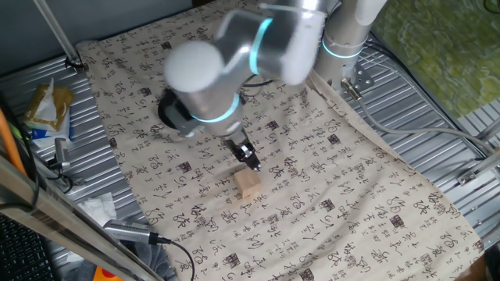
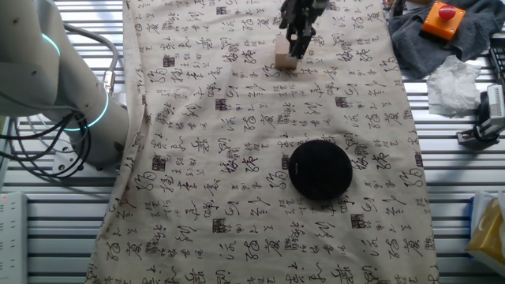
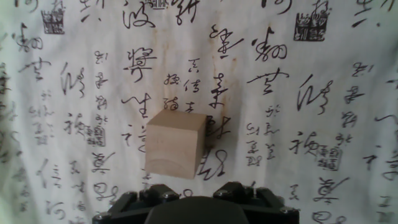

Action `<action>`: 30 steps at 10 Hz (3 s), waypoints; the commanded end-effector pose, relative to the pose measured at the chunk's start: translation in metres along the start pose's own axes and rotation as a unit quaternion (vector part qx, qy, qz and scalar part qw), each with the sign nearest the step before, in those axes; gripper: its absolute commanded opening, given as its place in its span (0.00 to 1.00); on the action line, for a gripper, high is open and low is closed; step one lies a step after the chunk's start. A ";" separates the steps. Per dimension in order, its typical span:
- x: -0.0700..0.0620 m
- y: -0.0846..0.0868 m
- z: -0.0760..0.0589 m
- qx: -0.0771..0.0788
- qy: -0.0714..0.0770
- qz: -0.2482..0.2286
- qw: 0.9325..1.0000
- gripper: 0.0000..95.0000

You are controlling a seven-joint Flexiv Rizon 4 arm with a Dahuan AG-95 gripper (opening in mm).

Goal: Place the block on the scale

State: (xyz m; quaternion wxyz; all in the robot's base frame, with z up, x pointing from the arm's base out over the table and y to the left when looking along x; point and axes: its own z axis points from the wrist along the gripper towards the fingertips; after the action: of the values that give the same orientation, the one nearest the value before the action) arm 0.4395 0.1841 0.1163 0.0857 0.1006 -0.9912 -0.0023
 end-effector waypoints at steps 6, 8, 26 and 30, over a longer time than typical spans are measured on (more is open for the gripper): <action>-0.018 0.022 0.005 0.025 -0.001 0.029 0.999 0.80; -0.026 0.029 0.008 0.019 0.007 0.035 0.999 0.80; -0.037 0.037 0.029 -0.012 0.016 0.022 1.000 0.80; -0.038 0.038 0.029 -0.009 0.009 0.022 1.000 0.80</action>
State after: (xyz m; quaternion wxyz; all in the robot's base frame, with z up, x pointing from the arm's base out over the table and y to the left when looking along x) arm 0.4649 0.2297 0.0813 0.0965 0.0777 -0.9923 -0.0083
